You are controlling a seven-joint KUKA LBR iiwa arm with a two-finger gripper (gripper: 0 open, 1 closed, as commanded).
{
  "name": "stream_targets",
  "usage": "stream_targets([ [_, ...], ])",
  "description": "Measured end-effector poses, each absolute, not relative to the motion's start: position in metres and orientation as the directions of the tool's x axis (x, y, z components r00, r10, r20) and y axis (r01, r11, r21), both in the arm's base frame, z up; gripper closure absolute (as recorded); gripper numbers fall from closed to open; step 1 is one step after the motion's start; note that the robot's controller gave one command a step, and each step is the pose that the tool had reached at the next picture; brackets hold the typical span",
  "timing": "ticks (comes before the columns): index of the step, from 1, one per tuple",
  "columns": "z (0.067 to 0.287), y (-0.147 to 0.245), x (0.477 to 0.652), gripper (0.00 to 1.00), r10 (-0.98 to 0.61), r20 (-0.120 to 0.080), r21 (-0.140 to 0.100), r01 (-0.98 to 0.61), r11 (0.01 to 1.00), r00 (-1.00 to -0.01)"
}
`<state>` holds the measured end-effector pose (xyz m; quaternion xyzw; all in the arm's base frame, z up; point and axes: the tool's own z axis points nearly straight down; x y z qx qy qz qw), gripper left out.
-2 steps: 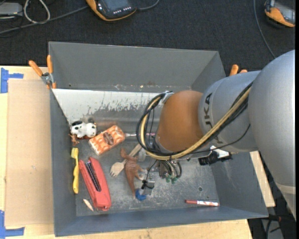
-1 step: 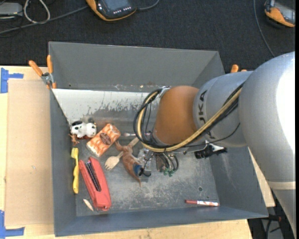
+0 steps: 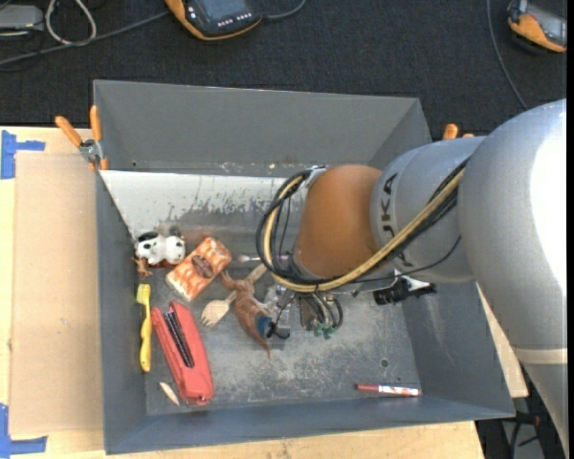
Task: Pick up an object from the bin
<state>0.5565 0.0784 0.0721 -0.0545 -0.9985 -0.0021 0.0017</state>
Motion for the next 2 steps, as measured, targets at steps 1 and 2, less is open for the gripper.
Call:
stream_targets([
  [1,0.128,0.076,0.559,1.0,0.084,0.007,0.002,0.084,0.996,-0.996],
  [2,0.201,0.075,0.549,1.0,0.05,0.002,0.004,0.05,0.999,-0.999],
])
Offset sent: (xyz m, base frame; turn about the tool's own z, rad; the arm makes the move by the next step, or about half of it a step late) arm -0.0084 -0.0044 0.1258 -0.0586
